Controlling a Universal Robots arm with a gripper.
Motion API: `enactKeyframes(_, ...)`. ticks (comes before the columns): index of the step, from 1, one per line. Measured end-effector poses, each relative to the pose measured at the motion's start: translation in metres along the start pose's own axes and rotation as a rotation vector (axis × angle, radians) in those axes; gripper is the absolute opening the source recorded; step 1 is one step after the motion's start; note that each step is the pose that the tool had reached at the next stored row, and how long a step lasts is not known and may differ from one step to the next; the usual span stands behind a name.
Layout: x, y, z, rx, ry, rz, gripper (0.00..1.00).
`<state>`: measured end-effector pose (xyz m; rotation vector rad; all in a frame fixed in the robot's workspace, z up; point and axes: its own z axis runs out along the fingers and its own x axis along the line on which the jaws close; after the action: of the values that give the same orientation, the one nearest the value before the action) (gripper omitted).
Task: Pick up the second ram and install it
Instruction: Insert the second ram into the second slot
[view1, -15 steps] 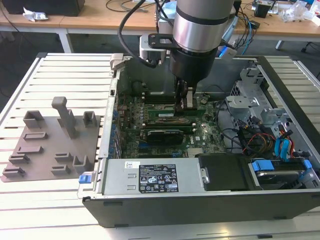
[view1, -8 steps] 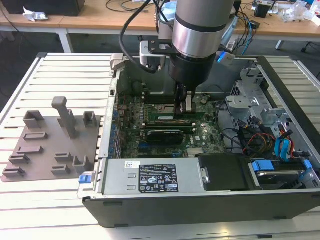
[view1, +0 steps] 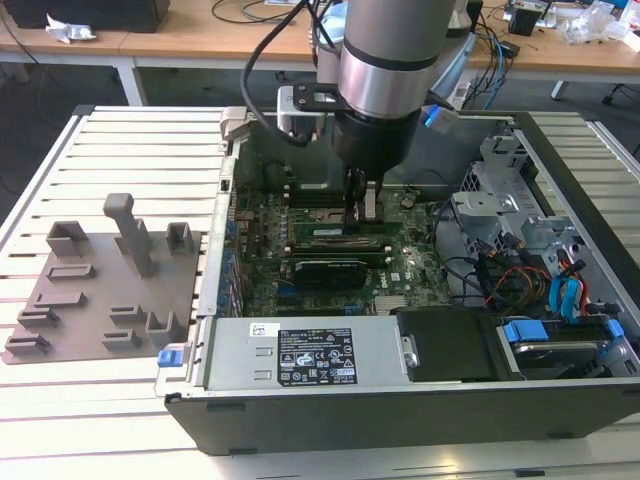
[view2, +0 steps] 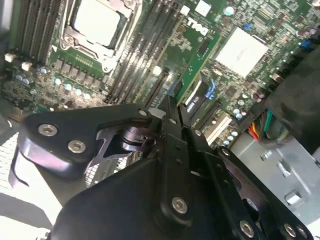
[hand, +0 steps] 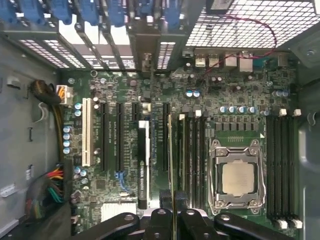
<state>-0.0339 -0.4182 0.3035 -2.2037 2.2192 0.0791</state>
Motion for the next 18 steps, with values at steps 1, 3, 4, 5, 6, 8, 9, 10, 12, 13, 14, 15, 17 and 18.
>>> enactKeyframes(1, -0.0039, 0.0002, 0.0016, 0.0000, -0.0001, 0.000, 0.13)
enactKeyframes(3, -0.0114, 0.0004, 0.0043, 0.0000, 0.0000, 0.000, 0.13)
enactKeyframes(4, -0.0154, 0.0005, 0.0056, 0.0000, -0.0001, 0.000, 0.13)
enactKeyframes(5, -0.0191, 0.0006, 0.0072, -0.0001, 0.0001, 0.000, 0.13)
enactKeyframes(6, -0.0202, 0.0004, 0.0103, 0.0001, -0.0001, 0.000, 0.13)
enactKeyframes(8, -0.0204, 0.0003, 0.0177, 0.0000, 0.0000, 0.000, 0.13)
enactKeyframes(9, -0.0203, 0.0002, 0.0205, 0.0000, 0.0000, 0.000, 0.13)
enactKeyframes(10, -0.0203, 0.0001, 0.0231, 0.0000, 0.0000, 0.000, 0.13)
enactKeyframes(12, -0.0203, 0.0000, 0.0279, 0.0000, 0.0000, 0.000, 0.13)
enactKeyframes(13, -0.0203, -0.0001, 0.0303, 0.0000, 0.0001, 0.000, 0.13)
enactKeyframes(14, -0.0205, -0.0002, 0.0336, 0.0000, 0.0000, 0.000, 0.13)
enactKeyframes(15, -0.0207, -0.0002, 0.0351, 0.0000, 0.0001, 0.000, 0.13)
enactKeyframes(17, -0.0210, -0.0003, 0.0374, 0.0000, 0.0000, 0.000, 0.13)
enactKeyframes(18, -0.0210, -0.0003, 0.0381, 0.0000, 0.0000, 0.000, 0.13)
